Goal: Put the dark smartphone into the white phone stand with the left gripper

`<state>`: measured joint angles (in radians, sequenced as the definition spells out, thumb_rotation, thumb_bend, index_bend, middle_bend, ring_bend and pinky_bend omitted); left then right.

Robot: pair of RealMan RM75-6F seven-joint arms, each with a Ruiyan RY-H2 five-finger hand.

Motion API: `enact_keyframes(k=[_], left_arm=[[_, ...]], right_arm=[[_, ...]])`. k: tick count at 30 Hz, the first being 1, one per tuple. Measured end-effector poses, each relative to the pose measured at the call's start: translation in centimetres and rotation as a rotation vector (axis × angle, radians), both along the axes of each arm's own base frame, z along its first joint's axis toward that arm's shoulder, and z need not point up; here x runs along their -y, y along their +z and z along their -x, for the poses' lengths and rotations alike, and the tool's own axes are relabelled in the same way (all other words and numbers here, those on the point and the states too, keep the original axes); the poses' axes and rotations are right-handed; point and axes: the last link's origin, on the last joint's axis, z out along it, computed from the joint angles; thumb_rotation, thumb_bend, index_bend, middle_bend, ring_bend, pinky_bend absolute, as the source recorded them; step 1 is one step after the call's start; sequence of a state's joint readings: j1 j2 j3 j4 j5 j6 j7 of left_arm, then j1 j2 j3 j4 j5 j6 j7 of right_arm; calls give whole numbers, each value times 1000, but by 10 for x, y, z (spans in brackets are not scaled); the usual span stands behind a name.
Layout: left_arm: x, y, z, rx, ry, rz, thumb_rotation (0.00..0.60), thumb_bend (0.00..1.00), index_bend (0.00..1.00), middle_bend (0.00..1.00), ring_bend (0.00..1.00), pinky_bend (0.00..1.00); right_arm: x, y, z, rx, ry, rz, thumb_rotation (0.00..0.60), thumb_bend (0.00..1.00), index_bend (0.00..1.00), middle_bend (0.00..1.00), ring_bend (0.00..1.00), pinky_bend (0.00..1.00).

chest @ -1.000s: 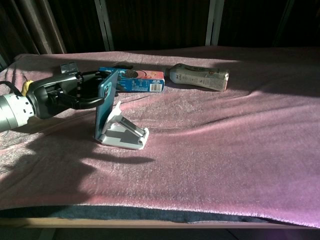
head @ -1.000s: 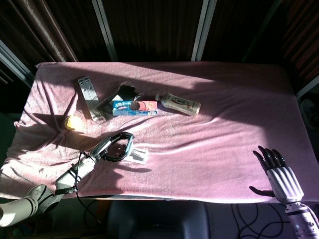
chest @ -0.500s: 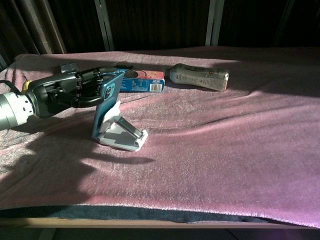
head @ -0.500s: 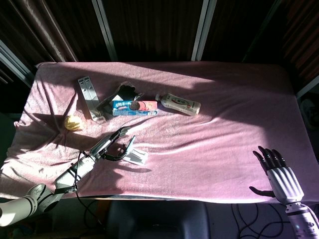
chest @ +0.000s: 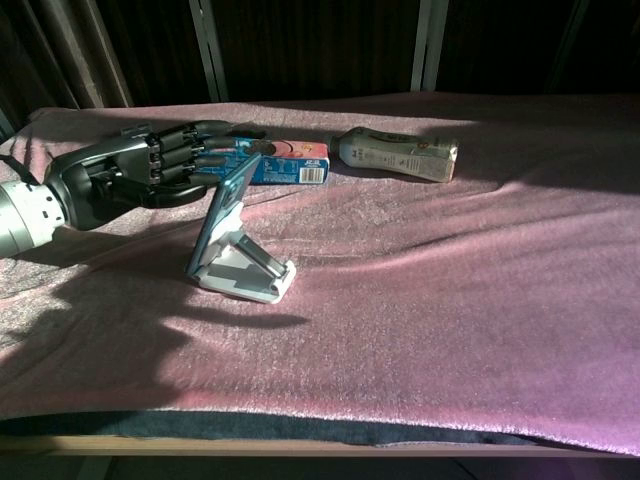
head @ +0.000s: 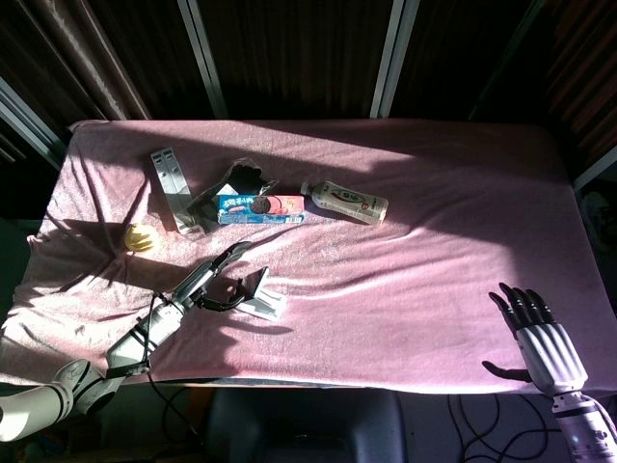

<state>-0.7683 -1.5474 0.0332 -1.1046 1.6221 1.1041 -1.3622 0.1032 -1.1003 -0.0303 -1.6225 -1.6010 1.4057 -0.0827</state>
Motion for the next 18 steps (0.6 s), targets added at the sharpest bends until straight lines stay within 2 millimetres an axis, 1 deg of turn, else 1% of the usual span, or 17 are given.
enact_keyframes(k=[6, 12, 16, 18], left_arm=[[9, 7, 3, -15, -30, -33, 600, 316, 0, 0, 0, 0], [13, 14, 7, -34, -40, -79, 600, 319, 0, 0, 0, 0], [17, 24, 17, -92, -35, -129, 600, 346, 0, 0, 0, 0], [21, 33, 26, -161, -37, -165, 600, 357, 0, 0, 0, 0]], right_arm=[[0, -1, 0, -4, 1, -1, 600, 203, 0, 0, 0, 0], [0, -3, -1, -10, 2, -7, 600, 203, 0, 0, 0, 0], [0, -3, -1, -10, 1, -5, 600, 204, 0, 0, 0, 0], [0, -3, -1, -13, 0, -6, 600, 204, 0, 0, 0, 0]])
